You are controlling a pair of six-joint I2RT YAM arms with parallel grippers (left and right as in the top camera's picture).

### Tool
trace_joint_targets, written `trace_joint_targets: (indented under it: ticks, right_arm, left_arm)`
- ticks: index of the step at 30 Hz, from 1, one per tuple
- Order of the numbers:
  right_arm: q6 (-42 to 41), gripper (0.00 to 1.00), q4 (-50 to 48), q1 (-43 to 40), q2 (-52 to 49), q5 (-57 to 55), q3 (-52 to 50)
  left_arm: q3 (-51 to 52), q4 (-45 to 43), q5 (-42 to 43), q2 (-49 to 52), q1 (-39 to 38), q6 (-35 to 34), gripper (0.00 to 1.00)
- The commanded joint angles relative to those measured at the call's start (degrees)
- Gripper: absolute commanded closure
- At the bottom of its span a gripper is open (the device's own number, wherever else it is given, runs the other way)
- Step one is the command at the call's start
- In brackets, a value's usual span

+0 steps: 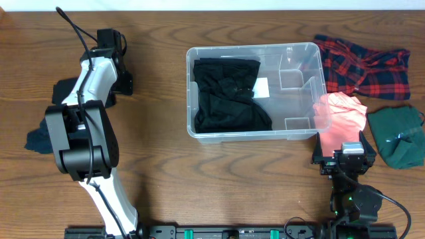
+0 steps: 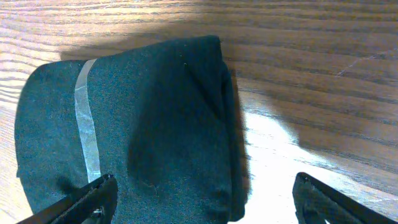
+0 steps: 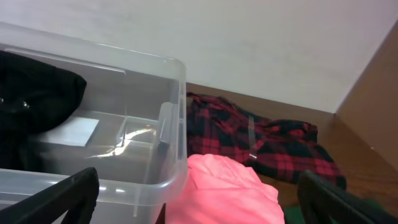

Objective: Pack container
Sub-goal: 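Grasp the folded black garment with silver stripe using the left gripper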

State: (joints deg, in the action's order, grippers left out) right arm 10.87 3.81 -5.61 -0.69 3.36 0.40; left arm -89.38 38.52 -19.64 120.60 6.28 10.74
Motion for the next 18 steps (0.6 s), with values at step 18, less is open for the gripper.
trace_joint_targets:
  ticks: [18]
  right_arm:
    - [0.57, 0.01, 0.26, 0.7, 0.31, -0.11, -0.04]
  left_arm:
    - [0.46, -4.0, 0.92, 4.48, 0.94, -3.56, 0.12]
